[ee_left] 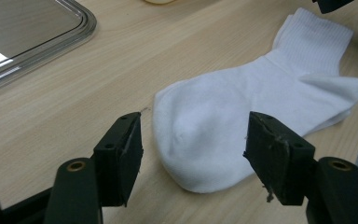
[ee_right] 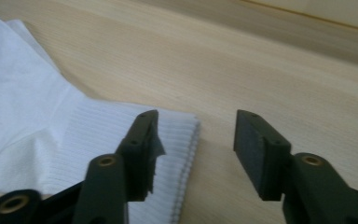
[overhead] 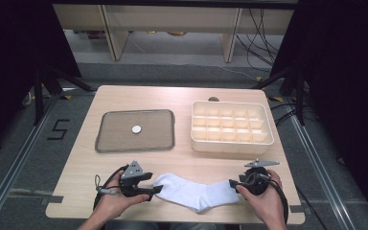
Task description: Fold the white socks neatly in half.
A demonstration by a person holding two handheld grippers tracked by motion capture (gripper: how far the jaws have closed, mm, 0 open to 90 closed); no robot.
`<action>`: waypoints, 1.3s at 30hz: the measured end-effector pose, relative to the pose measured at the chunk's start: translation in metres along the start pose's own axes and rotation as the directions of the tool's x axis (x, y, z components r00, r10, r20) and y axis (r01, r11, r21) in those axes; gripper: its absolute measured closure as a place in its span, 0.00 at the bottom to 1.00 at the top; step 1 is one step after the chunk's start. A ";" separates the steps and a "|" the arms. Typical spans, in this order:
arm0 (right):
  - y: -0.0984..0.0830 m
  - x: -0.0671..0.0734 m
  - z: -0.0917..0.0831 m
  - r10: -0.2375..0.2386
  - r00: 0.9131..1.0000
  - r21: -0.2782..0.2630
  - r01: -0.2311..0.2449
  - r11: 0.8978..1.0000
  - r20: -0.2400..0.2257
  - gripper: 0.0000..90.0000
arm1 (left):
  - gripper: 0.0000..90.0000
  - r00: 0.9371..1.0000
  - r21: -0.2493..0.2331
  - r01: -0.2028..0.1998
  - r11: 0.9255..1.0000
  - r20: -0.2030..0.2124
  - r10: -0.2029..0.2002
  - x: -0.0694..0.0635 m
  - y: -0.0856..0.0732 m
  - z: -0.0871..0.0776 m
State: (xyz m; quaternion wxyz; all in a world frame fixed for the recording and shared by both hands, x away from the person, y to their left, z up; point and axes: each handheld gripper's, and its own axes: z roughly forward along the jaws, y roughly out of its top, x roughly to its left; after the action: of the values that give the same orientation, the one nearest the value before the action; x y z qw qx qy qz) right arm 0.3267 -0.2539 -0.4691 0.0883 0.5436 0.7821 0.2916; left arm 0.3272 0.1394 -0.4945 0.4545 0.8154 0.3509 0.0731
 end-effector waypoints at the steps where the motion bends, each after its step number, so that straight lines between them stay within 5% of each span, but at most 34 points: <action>1: 0.002 0.000 0.000 -0.018 1.000 0.005 0.018 1.000 0.010 0.52 | 0.40 1.000 0.002 0.011 1.000 -0.005 -0.011 0.001 0.001 0.000; 2: 0.004 0.000 -0.001 -0.035 0.999 0.020 0.034 0.999 0.031 0.51 | 0.41 1.000 -0.001 0.017 1.000 -0.004 -0.017 0.001 0.001 0.000; 8: 0.014 0.001 -0.002 -0.048 0.999 0.057 0.049 0.997 -0.012 0.56 | 0.45 0.999 0.015 0.048 0.999 -0.019 -0.048 0.007 0.005 0.006; 10: 0.018 0.001 -0.001 -0.018 1.000 0.107 0.019 0.994 -0.010 0.63 | 0.51 0.999 0.057 0.040 0.998 -0.031 -0.038 0.010 0.006 0.006; 13: 0.020 0.000 0.000 -0.022 1.000 0.117 0.022 0.993 -0.004 0.71 | 0.56 0.996 0.062 0.079 0.995 -0.036 -0.077 0.011 0.006 0.010; 17: 0.023 0.001 -0.001 0.009 1.000 0.146 -0.013 0.989 0.022 0.83 | 0.60 0.997 0.105 0.072 0.992 -0.040 -0.068 0.013 0.005 0.013; 21: 0.028 0.011 -0.003 -0.020 1.000 0.102 0.021 0.995 -0.013 0.95 | 0.60 0.996 0.117 0.091 0.989 -0.028 -0.089 0.014 0.003 0.013; 23: 0.031 0.024 -0.003 -0.017 0.997 0.110 0.025 0.994 -0.070 0.99 | 0.60 0.994 0.129 0.111 0.985 -0.019 -0.109 0.014 0.002 0.014; 27: 0.035 0.053 0.009 -0.050 0.989 0.193 0.076 0.978 -0.137 1.00 | 0.61 0.991 0.146 0.130 0.981 -0.025 -0.128 0.014 -0.001 0.020; 33: 0.040 0.084 0.029 -0.120 0.965 0.237 0.175 0.956 -0.232 1.00 | 0.67 0.992 0.157 0.125 0.980 -0.016 -0.124 0.014 0.000 0.022; 37: 0.042 0.099 0.044 -0.151 0.958 0.281 0.219 0.934 -0.243 0.99 | 0.77 0.991 0.158 0.131 0.979 -0.010 -0.131 0.013 0.001 0.025; 39: 0.039 0.101 0.050 -0.151 0.962 0.302 0.218 0.928 -0.229 0.99 | 0.82 0.991 0.157 0.133 0.978 -0.013 -0.133 0.013 0.001 0.026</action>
State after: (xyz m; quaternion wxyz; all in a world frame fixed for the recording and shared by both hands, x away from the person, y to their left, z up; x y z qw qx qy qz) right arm 0.3412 -0.1350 -0.4702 -0.0548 0.4420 0.8720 0.2031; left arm 0.3489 0.1298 -0.5112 0.3919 0.8235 0.4099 0.0155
